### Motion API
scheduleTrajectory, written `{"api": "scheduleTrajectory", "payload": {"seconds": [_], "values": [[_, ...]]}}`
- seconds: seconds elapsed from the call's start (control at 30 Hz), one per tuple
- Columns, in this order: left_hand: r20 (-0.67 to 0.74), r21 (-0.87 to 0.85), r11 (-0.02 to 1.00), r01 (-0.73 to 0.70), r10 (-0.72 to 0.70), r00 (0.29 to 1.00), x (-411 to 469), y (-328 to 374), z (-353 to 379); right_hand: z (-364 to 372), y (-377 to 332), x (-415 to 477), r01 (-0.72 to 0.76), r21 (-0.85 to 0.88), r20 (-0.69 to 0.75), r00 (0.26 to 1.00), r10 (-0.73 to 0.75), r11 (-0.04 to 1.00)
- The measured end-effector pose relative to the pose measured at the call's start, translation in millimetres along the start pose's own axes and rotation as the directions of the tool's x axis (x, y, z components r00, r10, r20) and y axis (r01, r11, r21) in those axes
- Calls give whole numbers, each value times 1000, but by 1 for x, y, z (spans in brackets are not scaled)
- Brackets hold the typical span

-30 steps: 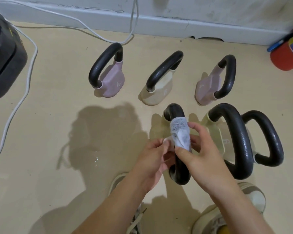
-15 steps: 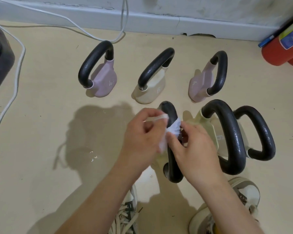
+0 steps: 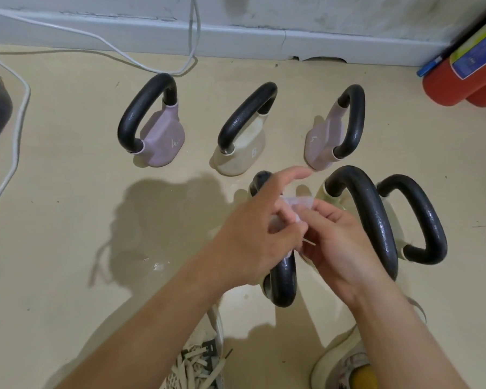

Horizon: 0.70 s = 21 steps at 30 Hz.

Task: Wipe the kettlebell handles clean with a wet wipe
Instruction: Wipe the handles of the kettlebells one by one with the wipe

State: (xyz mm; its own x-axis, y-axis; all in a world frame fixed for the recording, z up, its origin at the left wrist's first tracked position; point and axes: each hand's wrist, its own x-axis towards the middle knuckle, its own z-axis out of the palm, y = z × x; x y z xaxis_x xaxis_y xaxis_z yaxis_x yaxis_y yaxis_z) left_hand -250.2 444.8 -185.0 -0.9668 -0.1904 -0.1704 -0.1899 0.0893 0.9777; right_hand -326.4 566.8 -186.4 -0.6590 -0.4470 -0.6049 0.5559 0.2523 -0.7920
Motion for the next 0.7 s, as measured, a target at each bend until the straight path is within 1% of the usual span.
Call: {"api": "scheduleTrajectory", "payload": {"seconds": [0.07, 0.1, 0.13, 0.17, 0.2, 0.23, 0.27, 0.3, 0.33, 0.37, 0.4, 0.47, 0.53, 0.57, 0.6, 0.67, 0.7], "values": [[-154, -224, 971, 85, -121, 981, -12, -7, 1, 2, 6, 4, -5, 37, -72, 997, 7, 999], [-254, -293, 948, 125, -203, 946, -16, -14, 3, 2, 9, 6, -12, 27, -98, 995, 15, 1000], [-345, -292, 941, 172, -271, 899, -18, -20, 5, 3, 12, 8, -23, 14, -118, 993, 24, 1000], [-384, -248, 937, 247, -329, 862, -18, -25, 7, 3, 15, 9, -36, 13, -135, 990, 37, 999], [-361, -217, 923, 317, -378, 853, -18, -29, 11, 3, 17, 10, -54, 21, -143, 988, 56, 998], [-271, -217, 906, 364, -414, 869, -16, -30, 16, 2, 19, 11, -76, 23, -148, 986, 79, 997], [-159, -225, 894, 388, -426, 891, -13, -28, 24, 0, 20, 11, -103, 19, -156, 982, 105, 994], [-82, -223, 890, 397, -423, 902, -9, -24, 30, -1, 20, 11, -127, 17, -161, 979, 128, 992], [-56, -228, 889, 396, -418, 907, -4, -22, 36, -3, 20, 11, -139, 24, -162, 977, 141, 990], [-70, -250, 884, 395, -423, 903, 1, -20, 39, -3, 19, 10, -143, 36, -159, 976, 147, 989], [-113, -273, 873, 405, -447, 888, 9, -17, 40, -5, 16, 9, -139, 53, -152, 978, 145, 989], [-193, -347, 829, 439, -522, 831, 27, -11, 40, -8, 10, 6, -108, 73, -141, 983, 117, 991], [-230, -453, 767, 455, -593, 771, 42, -2, 35, -10, 6, 7, -78, 79, -128, 988, 87, 994], [-244, -453, 749, 484, -626, 740, 49, 2, 32, -10, 4, 8, -71, 73, -118, 990, 79, 995], [-262, -402, 747, 530, -648, 715, 57, 2, 28, -8, 2, 9, -70, 60, -101, 992, 76, 996], [-303, -234, 751, 617, -660, 688, 73, 0, 17, -2, 0, 11, -75, 14, -42, 996, 76, 997], [-298, -158, 731, 664, -676, 674, 81, 0, 12, 1, 0, 12, -72, -15, -2, 997, 72, 997]]}}
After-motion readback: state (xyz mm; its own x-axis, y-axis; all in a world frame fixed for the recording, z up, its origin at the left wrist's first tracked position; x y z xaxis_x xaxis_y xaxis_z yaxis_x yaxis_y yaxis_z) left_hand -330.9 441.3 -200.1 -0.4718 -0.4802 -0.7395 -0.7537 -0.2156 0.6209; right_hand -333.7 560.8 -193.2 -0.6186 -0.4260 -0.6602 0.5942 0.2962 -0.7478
